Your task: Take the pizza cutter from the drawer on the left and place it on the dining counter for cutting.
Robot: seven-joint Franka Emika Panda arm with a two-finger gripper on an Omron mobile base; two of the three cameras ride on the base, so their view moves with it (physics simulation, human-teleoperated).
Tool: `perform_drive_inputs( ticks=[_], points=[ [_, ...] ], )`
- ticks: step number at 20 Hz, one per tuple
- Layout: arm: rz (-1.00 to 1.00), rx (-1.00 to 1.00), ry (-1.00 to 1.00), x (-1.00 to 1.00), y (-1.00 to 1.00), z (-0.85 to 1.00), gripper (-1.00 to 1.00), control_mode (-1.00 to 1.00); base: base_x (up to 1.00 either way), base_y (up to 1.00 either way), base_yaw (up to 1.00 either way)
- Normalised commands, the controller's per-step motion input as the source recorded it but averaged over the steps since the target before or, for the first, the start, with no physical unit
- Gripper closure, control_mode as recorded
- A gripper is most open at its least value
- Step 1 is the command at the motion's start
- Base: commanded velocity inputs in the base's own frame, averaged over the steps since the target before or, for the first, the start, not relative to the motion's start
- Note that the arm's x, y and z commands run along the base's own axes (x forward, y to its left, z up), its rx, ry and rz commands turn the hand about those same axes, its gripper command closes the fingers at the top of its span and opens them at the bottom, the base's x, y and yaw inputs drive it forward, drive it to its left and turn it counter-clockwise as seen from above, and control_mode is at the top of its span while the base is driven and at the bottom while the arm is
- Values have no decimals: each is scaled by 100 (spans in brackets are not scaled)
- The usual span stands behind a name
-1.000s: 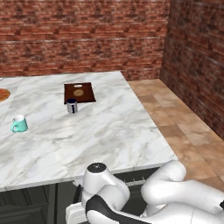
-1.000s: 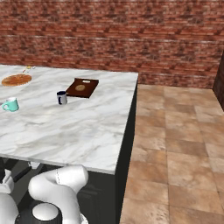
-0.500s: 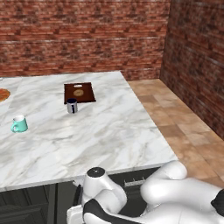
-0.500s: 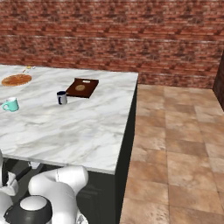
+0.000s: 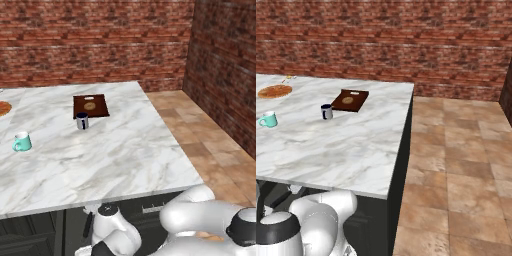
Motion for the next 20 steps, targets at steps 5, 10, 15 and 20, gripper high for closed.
perform_drive_inputs(
  ticks=[5,10,15,20],
  points=[
    [0,4,2,-27,26,-29,-100,-100,0,0,0],
    [0,5,2,-34,32,-27,-100,-100,0,0,0],
    [0,2,0,-16,28,-18,-100,-100,0,0,0],
    [0,0,0,-6,23,-6,-100,-100,0,0,0]
  ],
)
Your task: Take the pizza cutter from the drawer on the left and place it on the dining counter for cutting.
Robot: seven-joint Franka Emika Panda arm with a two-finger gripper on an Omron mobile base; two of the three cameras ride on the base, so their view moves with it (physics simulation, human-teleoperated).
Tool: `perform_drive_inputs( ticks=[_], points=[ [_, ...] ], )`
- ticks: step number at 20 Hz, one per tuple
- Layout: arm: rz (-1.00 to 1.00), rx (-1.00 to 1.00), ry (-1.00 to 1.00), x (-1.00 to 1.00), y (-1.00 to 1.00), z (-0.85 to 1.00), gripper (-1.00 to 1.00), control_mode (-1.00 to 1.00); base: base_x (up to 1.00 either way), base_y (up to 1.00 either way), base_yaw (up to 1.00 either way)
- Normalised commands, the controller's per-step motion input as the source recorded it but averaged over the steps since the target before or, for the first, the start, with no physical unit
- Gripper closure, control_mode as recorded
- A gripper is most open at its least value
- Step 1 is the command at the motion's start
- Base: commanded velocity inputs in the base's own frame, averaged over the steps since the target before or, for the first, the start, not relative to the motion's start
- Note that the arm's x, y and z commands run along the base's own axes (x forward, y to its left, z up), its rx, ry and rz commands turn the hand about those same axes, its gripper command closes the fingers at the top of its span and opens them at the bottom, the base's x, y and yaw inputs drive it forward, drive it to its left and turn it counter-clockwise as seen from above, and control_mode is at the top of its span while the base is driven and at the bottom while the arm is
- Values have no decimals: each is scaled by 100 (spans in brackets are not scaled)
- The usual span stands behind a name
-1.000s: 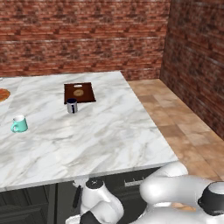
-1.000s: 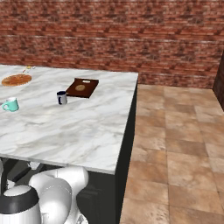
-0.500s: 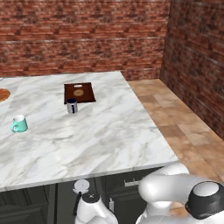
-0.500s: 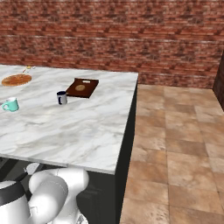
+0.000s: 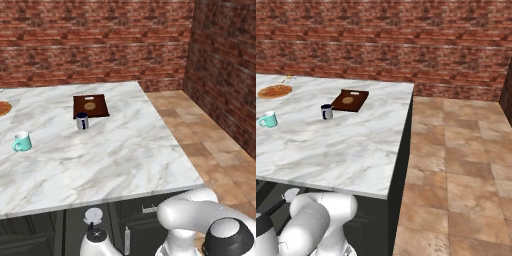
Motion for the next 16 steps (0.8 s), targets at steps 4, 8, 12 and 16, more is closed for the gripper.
perform_drive_inputs(
  ticks=[4,8,12,16],
  points=[
    [0,0,1,-4,10,0,-100,-100,0,0,0],
    [-1,2,13,-18,19,-3,-100,-100,0,0,0],
    [-1,5,14,-17,18,-8,-100,-100,0,0,0],
    [0,0,5,-1,3,0,-100,-100,0,0,0]
  ],
)
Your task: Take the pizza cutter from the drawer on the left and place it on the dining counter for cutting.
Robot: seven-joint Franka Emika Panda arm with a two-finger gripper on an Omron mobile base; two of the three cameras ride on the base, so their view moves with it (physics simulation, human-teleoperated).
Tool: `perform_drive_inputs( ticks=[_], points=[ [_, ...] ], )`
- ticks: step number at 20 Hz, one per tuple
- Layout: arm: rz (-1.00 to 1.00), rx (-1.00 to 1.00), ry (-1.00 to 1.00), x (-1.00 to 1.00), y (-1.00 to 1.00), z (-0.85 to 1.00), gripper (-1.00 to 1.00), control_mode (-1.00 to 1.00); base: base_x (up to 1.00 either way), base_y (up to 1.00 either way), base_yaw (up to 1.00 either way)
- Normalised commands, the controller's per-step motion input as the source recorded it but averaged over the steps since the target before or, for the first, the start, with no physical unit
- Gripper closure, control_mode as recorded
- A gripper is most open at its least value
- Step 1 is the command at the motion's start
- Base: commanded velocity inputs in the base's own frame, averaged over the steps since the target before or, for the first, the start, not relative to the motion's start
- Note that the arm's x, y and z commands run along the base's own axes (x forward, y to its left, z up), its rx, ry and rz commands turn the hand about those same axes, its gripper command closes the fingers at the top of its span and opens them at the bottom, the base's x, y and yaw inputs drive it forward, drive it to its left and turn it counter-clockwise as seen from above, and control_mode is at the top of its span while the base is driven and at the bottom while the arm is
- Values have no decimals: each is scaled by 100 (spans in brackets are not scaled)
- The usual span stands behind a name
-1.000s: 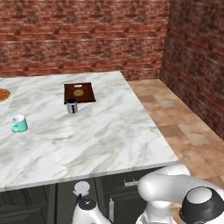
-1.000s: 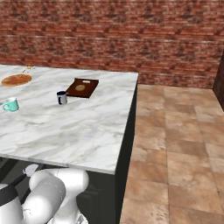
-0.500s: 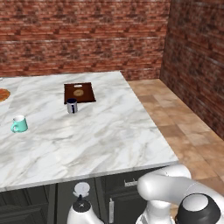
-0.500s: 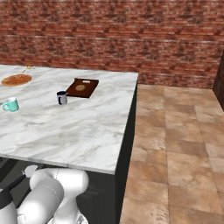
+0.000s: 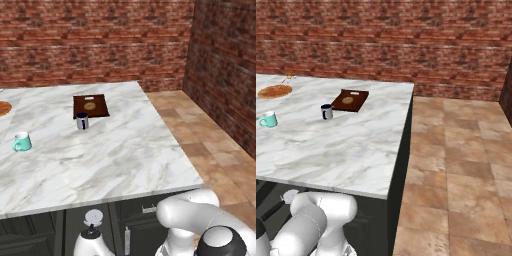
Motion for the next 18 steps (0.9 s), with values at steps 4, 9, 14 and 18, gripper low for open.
perform_drive_inputs(
  ticks=[4,9,14,18],
  points=[
    [-2,-13,0,8,-2,5,-100,-100,0,0,0],
    [-8,-21,0,6,-2,28,-100,-100,0,0,0],
    [-10,-27,-6,15,-10,21,-100,-100,0,0,0],
    [-7,-28,-15,18,-19,9,-100,-100,0,0,0]
  ],
)
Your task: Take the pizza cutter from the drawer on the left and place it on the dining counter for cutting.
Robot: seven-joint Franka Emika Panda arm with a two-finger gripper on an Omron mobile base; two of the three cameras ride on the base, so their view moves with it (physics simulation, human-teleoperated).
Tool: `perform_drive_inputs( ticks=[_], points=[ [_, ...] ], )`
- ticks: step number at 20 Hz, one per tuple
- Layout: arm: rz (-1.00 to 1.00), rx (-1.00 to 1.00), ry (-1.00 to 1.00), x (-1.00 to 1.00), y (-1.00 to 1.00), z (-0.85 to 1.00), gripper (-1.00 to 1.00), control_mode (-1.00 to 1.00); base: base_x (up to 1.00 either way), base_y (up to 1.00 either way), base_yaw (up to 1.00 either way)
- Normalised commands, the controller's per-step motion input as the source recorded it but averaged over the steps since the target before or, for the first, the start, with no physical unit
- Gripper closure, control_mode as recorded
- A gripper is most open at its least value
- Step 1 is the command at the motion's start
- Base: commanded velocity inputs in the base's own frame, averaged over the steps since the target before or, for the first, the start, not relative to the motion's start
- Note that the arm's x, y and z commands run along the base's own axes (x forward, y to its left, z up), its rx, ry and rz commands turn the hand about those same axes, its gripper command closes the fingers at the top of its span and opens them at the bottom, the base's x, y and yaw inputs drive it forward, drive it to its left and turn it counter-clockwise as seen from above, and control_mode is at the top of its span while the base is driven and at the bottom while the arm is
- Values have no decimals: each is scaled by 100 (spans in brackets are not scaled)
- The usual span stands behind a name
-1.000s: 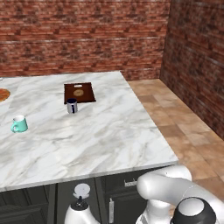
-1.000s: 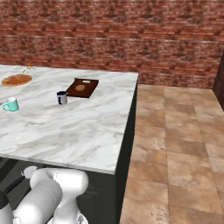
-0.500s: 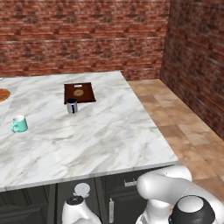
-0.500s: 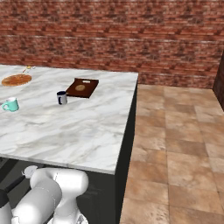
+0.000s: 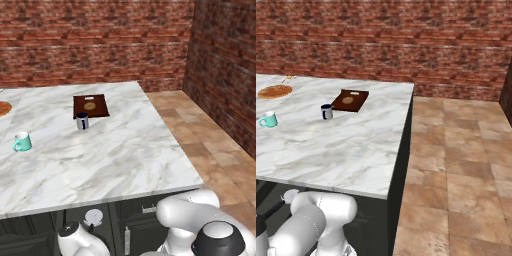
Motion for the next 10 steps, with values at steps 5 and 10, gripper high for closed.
perform_drive_inputs(
  ticks=[5,10],
  points=[
    [-2,-22,-24,19,-21,13,-100,-100,0,0,0],
    [0,-11,-27,19,-26,17,-100,-100,0,0,0]
  ],
)
